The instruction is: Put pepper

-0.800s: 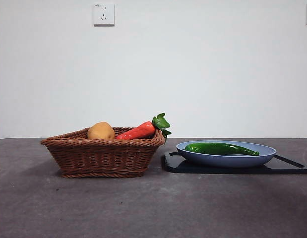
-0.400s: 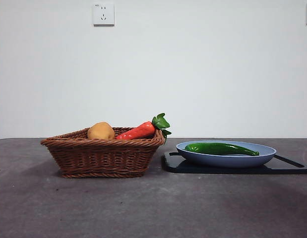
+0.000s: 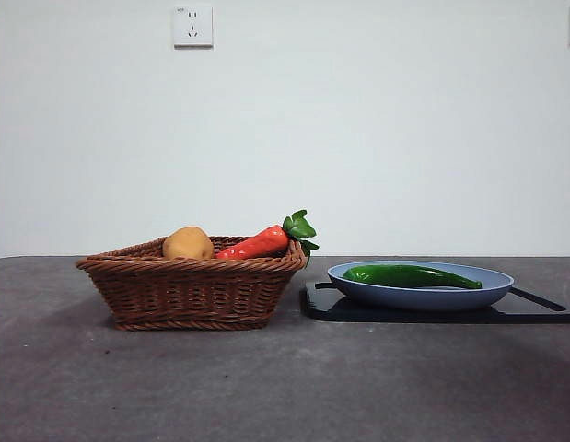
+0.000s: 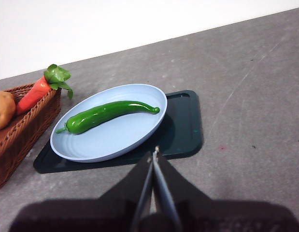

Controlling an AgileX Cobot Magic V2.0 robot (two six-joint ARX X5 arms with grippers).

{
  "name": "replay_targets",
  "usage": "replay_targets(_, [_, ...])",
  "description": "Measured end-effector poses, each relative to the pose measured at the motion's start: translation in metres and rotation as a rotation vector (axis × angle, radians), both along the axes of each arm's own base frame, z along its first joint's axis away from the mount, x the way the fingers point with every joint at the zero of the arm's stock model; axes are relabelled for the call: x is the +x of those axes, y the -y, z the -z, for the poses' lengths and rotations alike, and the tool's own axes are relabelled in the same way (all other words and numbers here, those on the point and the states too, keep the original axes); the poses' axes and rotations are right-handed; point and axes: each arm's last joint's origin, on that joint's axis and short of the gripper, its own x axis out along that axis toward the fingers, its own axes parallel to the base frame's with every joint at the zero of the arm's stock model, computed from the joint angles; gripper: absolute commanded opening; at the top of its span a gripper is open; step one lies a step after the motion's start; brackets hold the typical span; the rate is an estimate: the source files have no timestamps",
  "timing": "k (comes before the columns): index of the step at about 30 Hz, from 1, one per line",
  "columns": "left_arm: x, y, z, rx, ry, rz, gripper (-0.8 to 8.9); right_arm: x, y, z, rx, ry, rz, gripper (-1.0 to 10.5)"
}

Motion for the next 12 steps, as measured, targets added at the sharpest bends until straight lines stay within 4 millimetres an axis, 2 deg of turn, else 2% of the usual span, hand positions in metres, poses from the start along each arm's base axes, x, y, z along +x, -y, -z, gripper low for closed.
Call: replay_targets(12, [0.0000, 0.0000, 0.0000, 0.000, 0.000, 0.000, 0.08, 0.0000, 0.0000, 0.0000, 0.006, -0.001, 0.001, 0.1])
